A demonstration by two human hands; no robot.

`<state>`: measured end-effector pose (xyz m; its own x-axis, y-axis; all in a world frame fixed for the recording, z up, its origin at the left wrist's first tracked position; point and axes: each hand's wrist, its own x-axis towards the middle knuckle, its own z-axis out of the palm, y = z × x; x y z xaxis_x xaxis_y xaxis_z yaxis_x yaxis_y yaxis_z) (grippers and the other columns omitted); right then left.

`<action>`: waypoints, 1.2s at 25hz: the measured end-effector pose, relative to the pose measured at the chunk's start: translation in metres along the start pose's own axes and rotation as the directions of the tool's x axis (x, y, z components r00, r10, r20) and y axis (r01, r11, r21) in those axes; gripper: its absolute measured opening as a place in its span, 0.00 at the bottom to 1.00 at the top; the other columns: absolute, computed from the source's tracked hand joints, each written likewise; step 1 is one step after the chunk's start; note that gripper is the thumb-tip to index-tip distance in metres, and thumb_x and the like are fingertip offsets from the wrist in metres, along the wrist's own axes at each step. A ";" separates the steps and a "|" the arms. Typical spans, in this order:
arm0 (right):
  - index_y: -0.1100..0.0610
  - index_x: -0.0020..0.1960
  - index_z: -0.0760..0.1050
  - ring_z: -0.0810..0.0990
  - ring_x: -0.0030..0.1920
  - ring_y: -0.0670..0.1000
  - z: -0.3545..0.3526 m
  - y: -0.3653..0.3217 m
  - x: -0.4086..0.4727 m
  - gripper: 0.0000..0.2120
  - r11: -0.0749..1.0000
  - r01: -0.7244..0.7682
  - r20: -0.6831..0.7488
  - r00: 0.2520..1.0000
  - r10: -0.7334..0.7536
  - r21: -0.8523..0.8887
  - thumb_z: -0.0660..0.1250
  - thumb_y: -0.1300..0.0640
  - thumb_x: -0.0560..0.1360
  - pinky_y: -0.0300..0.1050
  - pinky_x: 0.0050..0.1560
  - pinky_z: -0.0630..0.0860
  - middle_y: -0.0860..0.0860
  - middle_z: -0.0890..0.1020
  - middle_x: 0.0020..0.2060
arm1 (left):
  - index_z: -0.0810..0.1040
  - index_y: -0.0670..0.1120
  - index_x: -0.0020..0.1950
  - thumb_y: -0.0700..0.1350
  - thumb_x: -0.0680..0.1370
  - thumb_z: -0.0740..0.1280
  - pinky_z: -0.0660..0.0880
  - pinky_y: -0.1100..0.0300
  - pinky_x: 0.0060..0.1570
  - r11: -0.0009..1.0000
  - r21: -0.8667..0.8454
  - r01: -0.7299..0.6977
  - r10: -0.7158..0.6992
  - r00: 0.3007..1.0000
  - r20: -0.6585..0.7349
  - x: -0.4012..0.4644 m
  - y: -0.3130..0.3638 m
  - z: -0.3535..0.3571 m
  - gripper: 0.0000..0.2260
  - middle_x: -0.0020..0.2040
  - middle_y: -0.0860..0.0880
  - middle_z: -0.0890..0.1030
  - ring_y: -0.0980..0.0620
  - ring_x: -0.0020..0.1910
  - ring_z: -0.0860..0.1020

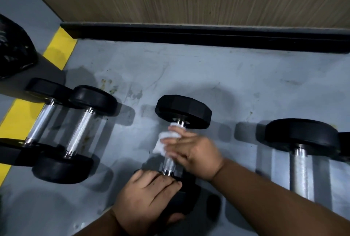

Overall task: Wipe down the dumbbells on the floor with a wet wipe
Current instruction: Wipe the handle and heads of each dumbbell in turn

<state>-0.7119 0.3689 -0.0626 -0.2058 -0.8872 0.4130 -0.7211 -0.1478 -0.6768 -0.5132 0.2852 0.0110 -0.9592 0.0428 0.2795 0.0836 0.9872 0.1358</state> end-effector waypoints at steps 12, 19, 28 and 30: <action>0.53 0.55 0.86 0.76 0.70 0.49 -0.008 -0.003 -0.002 0.08 0.999 0.026 0.062 0.998 -0.028 0.036 0.70 0.53 0.81 0.50 0.66 0.77 0.45 0.84 0.60 | 0.77 0.49 0.63 0.67 0.76 0.67 0.78 0.53 0.43 1.000 0.022 -0.015 0.015 1.000 0.016 -0.002 -0.002 0.005 0.26 0.52 0.50 0.85 0.48 0.45 0.81; 0.52 0.54 0.86 0.79 0.67 0.47 -0.011 0.009 0.016 0.08 0.999 0.042 0.077 0.996 -0.043 0.014 0.69 0.51 0.80 0.49 0.57 0.82 0.44 0.85 0.58 | 0.77 0.49 0.63 0.67 0.75 0.68 0.77 0.53 0.46 1.000 0.028 -0.015 0.015 1.000 0.012 0.001 0.001 0.004 0.26 0.52 0.50 0.84 0.48 0.46 0.80; 0.51 0.54 0.86 0.79 0.66 0.47 -0.011 -0.015 -0.003 0.09 0.991 0.047 0.192 0.979 -0.070 0.122 0.68 0.52 0.81 0.49 0.60 0.80 0.43 0.85 0.58 | 0.77 0.48 0.62 0.65 0.76 0.69 0.78 0.52 0.42 0.999 0.035 -0.018 0.018 1.000 0.009 0.005 0.004 0.002 0.25 0.51 0.49 0.85 0.46 0.44 0.83; 0.51 0.55 0.86 0.79 0.66 0.45 -0.012 -0.001 0.010 0.09 0.998 0.039 0.130 0.990 -0.045 0.049 0.68 0.51 0.81 0.48 0.59 0.81 0.43 0.85 0.58 | 0.77 0.48 0.63 0.65 0.75 0.70 0.78 0.51 0.42 0.999 0.042 -0.023 0.023 1.000 0.012 0.004 0.006 0.003 0.26 0.51 0.49 0.84 0.46 0.43 0.82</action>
<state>-0.7207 0.3659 -0.0504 -0.0850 -0.9289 0.3605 -0.6956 -0.2037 -0.6889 -0.5171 0.2918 0.0097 -0.9603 0.0671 0.2709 0.0945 0.9915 0.0893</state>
